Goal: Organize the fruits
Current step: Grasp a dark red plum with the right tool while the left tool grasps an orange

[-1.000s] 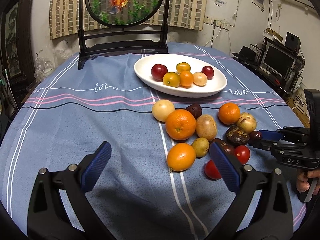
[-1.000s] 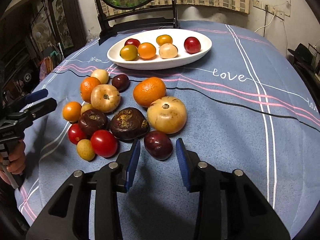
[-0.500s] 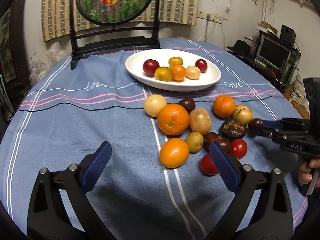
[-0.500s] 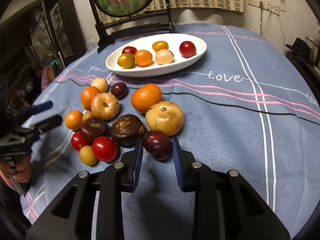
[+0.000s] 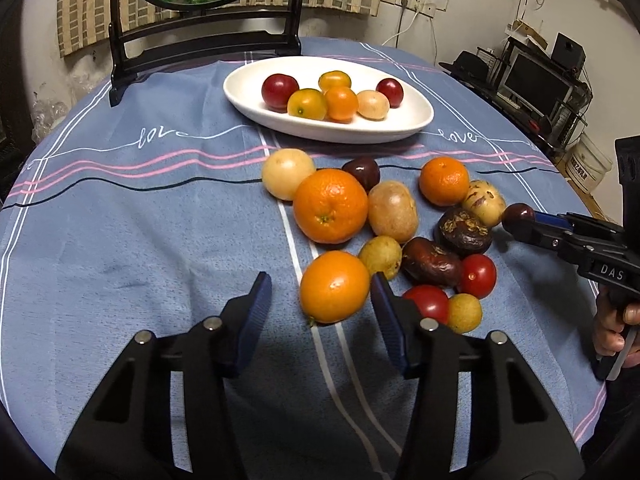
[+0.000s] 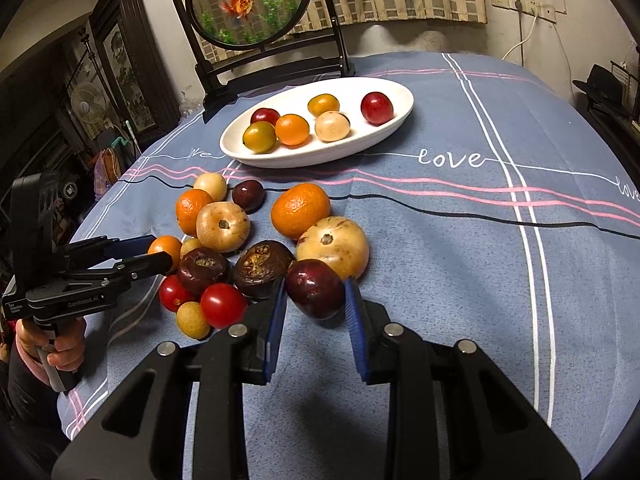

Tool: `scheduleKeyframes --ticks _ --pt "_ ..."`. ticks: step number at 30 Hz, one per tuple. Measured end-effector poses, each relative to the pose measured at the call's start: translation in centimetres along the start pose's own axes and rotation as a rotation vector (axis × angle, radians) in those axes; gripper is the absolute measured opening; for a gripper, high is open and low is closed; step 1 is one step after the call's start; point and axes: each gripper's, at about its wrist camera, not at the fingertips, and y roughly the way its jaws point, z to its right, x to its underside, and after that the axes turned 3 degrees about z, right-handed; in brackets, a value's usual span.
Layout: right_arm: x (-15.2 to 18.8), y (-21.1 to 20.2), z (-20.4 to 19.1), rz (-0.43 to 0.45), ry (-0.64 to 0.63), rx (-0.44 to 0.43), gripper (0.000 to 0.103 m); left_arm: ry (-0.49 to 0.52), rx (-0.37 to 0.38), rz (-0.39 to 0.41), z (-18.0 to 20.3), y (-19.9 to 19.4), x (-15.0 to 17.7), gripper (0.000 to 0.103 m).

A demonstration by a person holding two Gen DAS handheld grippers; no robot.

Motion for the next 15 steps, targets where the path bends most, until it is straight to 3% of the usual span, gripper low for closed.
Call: scheduleKeyframes --ticks 10,15 --pt "0.06 -0.36 -0.03 0.008 0.002 0.002 0.030 0.028 0.028 -0.022 0.86 0.49 0.02 0.037" --pt "0.06 -0.39 0.02 0.008 0.002 0.001 0.030 0.025 0.030 -0.020 0.88 0.46 0.03 0.037"
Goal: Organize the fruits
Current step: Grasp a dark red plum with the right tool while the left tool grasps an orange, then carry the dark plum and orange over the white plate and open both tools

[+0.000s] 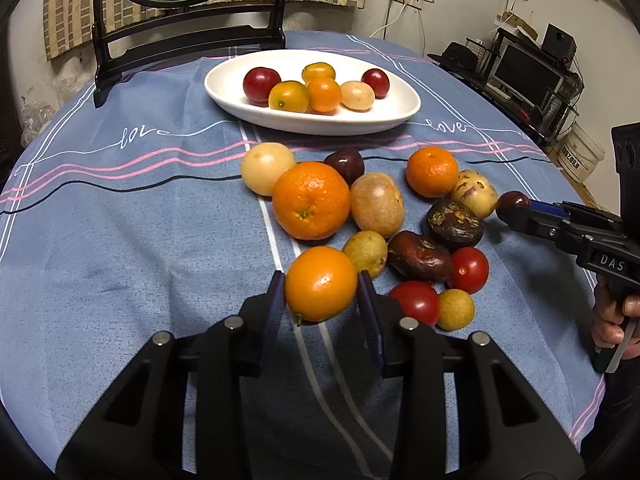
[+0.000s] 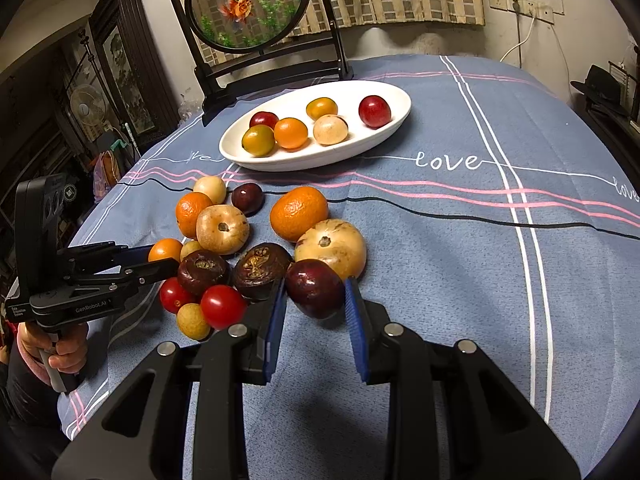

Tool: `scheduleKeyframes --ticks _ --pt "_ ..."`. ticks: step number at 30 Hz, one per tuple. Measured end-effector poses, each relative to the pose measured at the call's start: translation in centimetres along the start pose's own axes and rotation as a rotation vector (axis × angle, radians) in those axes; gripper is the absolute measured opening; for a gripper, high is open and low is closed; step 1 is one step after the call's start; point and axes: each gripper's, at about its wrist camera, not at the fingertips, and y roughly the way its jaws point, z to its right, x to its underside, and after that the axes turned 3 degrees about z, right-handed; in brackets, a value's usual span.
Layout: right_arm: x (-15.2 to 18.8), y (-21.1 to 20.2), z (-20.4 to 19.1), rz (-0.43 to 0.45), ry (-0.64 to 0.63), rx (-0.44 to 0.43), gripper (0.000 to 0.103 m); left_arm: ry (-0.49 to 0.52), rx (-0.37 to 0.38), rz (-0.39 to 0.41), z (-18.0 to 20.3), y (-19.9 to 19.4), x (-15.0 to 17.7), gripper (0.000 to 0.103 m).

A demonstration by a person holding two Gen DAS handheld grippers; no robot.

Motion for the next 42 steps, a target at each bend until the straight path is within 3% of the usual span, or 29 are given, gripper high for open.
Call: scheduleKeyframes --ticks 10,14,17,20,23,28,35,42 --pt "-0.3 -1.2 0.1 0.058 0.011 -0.034 0.030 -0.003 -0.014 0.076 0.1 -1.6 -0.1 0.037" --pt "-1.0 -2.0 0.3 0.109 0.045 -0.095 0.030 -0.039 0.058 0.087 -0.5 -2.4 -0.9 0.037" --pt "-2.8 -2.0 0.3 0.132 0.085 -0.129 0.030 -0.048 0.100 0.085 -1.1 -2.6 -3.3 0.037" --pt "-6.6 -1.0 -0.4 0.163 0.068 -0.077 0.030 -0.028 0.077 0.123 -1.5 -2.4 -7.4 0.037" --pt "-9.5 1.8 -0.9 0.147 0.059 -0.037 0.030 -0.032 0.040 0.133 -1.8 -0.2 -12.6 0.037" --pt "-12.0 7.5 -1.1 0.080 0.031 0.015 0.030 -0.029 -0.022 0.100 -1.9 4.8 -17.6 0.037" --pt "-12.6 10.5 -1.1 0.027 0.005 0.031 0.030 -0.031 -0.063 0.032 -2.5 9.5 -19.2 0.037" --pt "-12.4 11.1 -0.7 0.006 0.007 0.033 0.030 -0.022 -0.080 0.000 -2.4 11.6 -19.4 0.037"
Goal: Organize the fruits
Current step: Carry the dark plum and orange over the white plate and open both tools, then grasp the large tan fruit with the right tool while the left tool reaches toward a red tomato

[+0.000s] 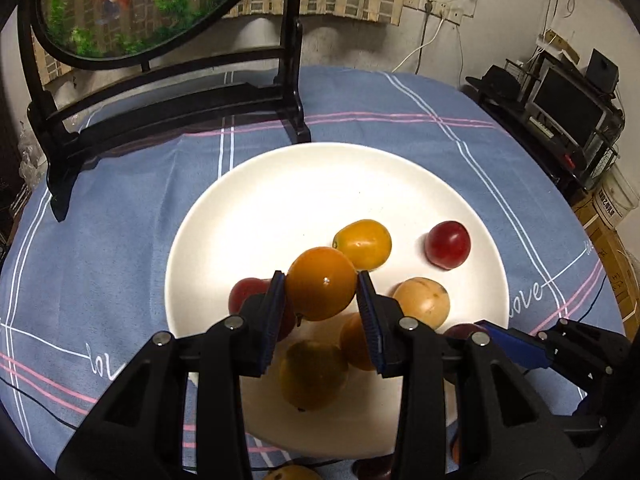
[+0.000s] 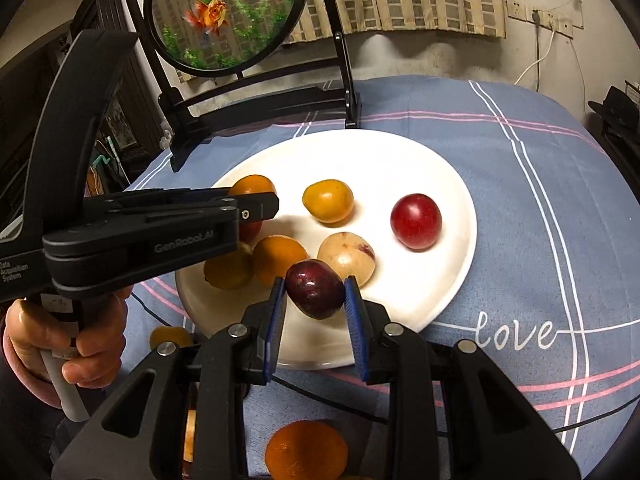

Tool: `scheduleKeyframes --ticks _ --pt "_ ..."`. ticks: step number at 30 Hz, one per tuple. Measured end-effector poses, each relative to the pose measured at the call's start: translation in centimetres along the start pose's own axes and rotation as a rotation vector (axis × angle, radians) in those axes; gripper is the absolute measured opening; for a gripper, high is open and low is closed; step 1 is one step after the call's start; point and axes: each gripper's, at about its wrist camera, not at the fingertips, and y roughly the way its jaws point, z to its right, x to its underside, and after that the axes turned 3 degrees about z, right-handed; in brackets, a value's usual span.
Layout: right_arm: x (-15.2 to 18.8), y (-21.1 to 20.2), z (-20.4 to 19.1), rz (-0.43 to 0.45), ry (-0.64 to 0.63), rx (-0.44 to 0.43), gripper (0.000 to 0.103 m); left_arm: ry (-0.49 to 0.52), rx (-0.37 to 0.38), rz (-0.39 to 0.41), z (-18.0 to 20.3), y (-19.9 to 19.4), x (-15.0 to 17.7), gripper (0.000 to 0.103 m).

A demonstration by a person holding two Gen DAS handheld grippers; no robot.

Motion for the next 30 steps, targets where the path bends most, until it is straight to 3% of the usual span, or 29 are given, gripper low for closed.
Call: scheduleKeyframes --ticks 3,6,11,17,21,24,30 --pt "0.1 0.3 0.0 -0.010 -0.004 -0.002 0.031 0.021 -0.029 0.005 0.4 0.1 0.0 0.038" --pt "-0.1 0.1 0.0 -0.009 -0.003 0.012 0.041 0.008 -0.064 0.041 0.5 -1.0 -0.1 0.080" --pt "-0.5 -3.2 -0.4 0.066 0.003 -0.016 0.041 -0.006 -0.078 0.132 0.0 -5.9 0.2 0.087" --pt "1.3 -7.2 -0.4 0.140 0.014 0.007 0.046 -0.053 -0.109 0.234 -0.7 -11.7 4.5 0.100" --pt "3.6 -8.5 -0.8 0.152 0.006 0.025 0.050 -0.091 -0.128 0.239 -1.0 -13.5 9.6 0.100" --pt "5.3 -9.0 -1.2 0.151 -0.007 0.050 0.062 -0.137 -0.124 0.224 -1.3 -14.1 12.9 0.100" --pt "7.3 -9.3 -1.5 0.110 -0.032 0.067 0.061 -0.203 -0.137 0.186 -2.5 -14.0 16.5 0.100"
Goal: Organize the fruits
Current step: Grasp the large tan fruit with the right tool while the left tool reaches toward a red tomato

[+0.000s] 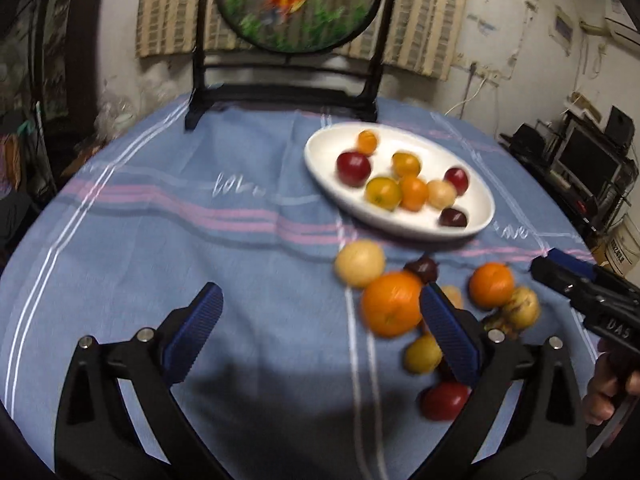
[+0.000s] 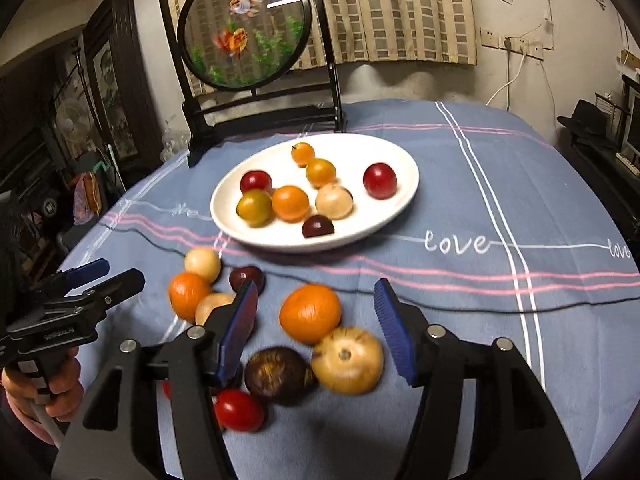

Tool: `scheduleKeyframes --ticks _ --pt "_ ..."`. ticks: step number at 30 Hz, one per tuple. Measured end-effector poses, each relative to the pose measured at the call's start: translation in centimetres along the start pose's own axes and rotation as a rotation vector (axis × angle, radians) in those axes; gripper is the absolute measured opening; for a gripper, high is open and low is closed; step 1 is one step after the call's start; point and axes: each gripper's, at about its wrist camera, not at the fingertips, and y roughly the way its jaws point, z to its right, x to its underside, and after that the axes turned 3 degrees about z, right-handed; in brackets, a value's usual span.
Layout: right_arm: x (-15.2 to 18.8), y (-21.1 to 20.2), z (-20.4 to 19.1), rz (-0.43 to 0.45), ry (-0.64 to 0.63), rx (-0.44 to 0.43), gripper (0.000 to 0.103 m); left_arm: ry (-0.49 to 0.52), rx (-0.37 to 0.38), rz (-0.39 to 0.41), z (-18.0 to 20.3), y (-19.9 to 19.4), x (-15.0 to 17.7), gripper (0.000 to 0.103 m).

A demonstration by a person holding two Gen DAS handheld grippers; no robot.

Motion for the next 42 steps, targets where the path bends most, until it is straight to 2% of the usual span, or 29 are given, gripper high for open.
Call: scheduleKeyframes --ticks 5,10,15,20,24,38,42 --pt "0.7 -0.2 0.1 -0.017 -0.006 0.018 0.061 -0.002 0.031 -0.020 -0.2 -0.6 1.1 0.100" --pt "1.3 -0.5 1.3 -0.037 0.030 0.042 0.061 0.051 0.000 -0.016 0.5 -0.8 1.9 0.100" --pt "2.2 0.2 2.1 -0.099 0.080 0.014 0.061 0.040 0.023 -0.071 0.6 0.0 2.1 0.100" --pt "2.5 0.1 1.4 -0.107 0.061 -0.022 0.061 0.058 0.000 -0.055 0.7 -0.3 2.1 0.100" --pt "2.8 0.0 0.9 -0.115 0.045 -0.042 0.061 0.044 0.000 -0.071 0.4 0.0 2.0 0.100" --pt "3.3 1.1 1.9 -0.137 0.053 0.021 0.061 0.033 -0.010 -0.063 0.3 0.0 1.7 0.100" --pt "3.3 1.4 2.0 -0.133 0.063 0.016 0.055 0.032 -0.009 -0.059 0.3 -0.1 1.7 0.100"
